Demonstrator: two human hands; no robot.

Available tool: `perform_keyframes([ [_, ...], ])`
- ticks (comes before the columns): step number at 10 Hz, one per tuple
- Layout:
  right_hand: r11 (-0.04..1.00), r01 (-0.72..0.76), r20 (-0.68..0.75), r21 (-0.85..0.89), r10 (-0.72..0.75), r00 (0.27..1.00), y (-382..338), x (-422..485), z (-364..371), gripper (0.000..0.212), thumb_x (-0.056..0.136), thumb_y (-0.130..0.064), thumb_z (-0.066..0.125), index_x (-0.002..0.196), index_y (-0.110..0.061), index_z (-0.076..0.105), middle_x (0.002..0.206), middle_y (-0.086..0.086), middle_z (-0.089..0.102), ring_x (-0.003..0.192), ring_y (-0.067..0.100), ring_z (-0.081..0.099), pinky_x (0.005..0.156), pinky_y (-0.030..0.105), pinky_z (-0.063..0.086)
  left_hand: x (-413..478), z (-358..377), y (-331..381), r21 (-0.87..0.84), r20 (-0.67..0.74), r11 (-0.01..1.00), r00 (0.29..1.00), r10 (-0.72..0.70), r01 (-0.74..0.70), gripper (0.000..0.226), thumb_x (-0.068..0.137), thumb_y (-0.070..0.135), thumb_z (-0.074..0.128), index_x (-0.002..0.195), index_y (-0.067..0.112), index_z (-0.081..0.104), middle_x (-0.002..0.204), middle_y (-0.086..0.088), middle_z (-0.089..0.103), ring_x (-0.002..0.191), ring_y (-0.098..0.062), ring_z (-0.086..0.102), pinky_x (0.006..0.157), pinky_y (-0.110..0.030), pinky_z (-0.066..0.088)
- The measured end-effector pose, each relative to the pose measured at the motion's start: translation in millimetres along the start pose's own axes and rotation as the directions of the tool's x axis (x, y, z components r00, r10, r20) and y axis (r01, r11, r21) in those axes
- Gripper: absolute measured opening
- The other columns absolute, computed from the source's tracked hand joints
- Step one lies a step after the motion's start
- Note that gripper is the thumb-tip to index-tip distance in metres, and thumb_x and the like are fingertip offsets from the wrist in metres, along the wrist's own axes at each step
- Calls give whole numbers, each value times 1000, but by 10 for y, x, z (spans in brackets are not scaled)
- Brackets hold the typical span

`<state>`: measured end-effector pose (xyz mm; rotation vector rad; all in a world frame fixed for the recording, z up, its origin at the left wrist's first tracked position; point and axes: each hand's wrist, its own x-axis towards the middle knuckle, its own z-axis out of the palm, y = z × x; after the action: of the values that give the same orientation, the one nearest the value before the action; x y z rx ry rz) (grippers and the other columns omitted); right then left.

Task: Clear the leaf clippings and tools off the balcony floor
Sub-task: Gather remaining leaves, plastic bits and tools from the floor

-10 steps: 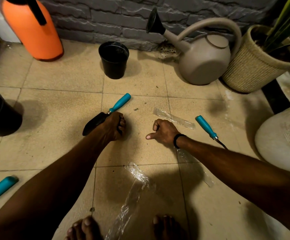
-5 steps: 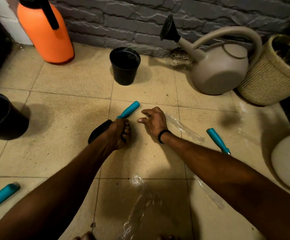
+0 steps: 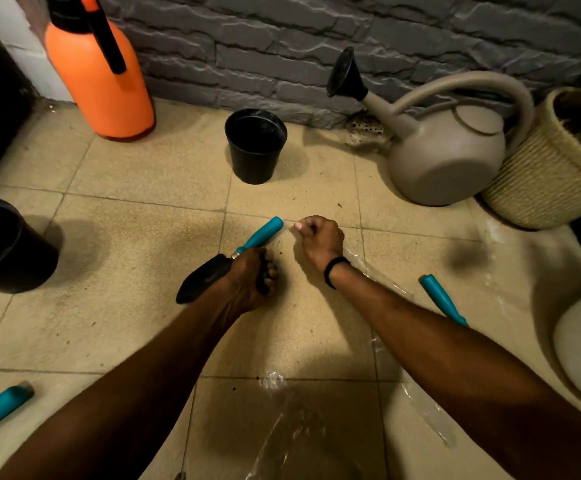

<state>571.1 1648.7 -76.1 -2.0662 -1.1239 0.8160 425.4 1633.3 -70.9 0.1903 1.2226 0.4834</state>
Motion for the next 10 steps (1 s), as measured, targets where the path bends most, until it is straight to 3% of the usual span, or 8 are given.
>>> perform_keyframes([
  [1, 996, 51, 297, 76, -71, 952, -342, -197, -125, 9, 88, -25, 70, 94, -18, 73, 87, -9, 69, 82, 4, 63, 70, 14, 48, 19, 95, 60, -94, 45, 995, 998, 36, -32, 39, 104, 34, 34, 75, 18, 56, 58, 2, 52, 48, -10, 48, 41, -21, 39],
  [3, 883, 407, 537, -234, -232, 811, -442, -393, -277, 19, 91, -21, 66, 109, -25, 73, 104, -8, 71, 95, 2, 62, 85, 17, 47, 97, 221, 129, -270, 154, 963, 987, 43, 0, 38, 100, 34, 33, 87, 13, 62, 66, -5, 61, 56, -17, 60, 54, -24, 48],
  [4, 911, 389, 530, -135, -265, 806, -483, -279, -364, 23, 91, -18, 67, 112, -21, 72, 107, -6, 72, 92, 2, 64, 84, 11, 48, 149, 229, 153, -254, 157, 967, 987, 30, 11, 37, 99, 31, 33, 80, 15, 60, 61, -1, 56, 47, -12, 54, 43, -19, 45],
  [5, 962, 271, 240, -39, -255, 937, -390, 221, -511, 20, 88, -20, 71, 107, -16, 74, 105, -3, 73, 93, 4, 66, 87, 15, 51, 188, 200, 214, -240, 171, 969, 985, -13, 54, 31, 96, 25, 36, 68, 21, 48, 56, 5, 43, 39, -6, 38, 34, -15, 30],
  [6, 973, 135, 23, -186, -133, 991, -188, 601, -619, 20, 90, -19, 67, 109, -14, 73, 110, 1, 72, 106, 13, 65, 91, 14, 45, 218, 165, 269, -247, 190, 968, 982, 2, 46, 28, 95, 23, 37, 67, 23, 44, 56, 7, 37, 39, -5, 31, 33, -15, 22],
  [7, 850, 38, 30, -526, -26, 999, 175, 896, -621, 28, 94, -13, 55, 118, -3, 64, 123, 19, 61, 116, 32, 55, 95, 30, 42, 221, 129, 368, -264, 209, 964, 978, 24, 33, 28, 94, 21, 38, 67, 23, 42, 57, 8, 33, 39, -4, 27, 33, -14, 18],
  [8, 745, 140, 91, -652, -107, 990, 307, 904, -506, 28, 93, -9, 52, 116, 3, 60, 125, 23, 54, 117, 37, 50, 96, 37, 41, 250, 93, 440, -278, 198, 960, 980, 38, 19, 29, 94, 21, 37, 66, 23, 42, 58, 8, 32, 41, -4, 26, 35, -14, 16],
  [10, 671, 437, 232, -598, -377, 897, 360, 617, -338, 23, 86, -1, 56, 107, 2, 63, 114, 21, 55, 105, 34, 53, 88, 38, 46, 260, 43, 516, -311, 161, 950, 987, 30, 22, 28, 93, 21, 37, 66, 23, 42, 59, 7, 32, 42, -4, 26, 36, -14, 16],
])
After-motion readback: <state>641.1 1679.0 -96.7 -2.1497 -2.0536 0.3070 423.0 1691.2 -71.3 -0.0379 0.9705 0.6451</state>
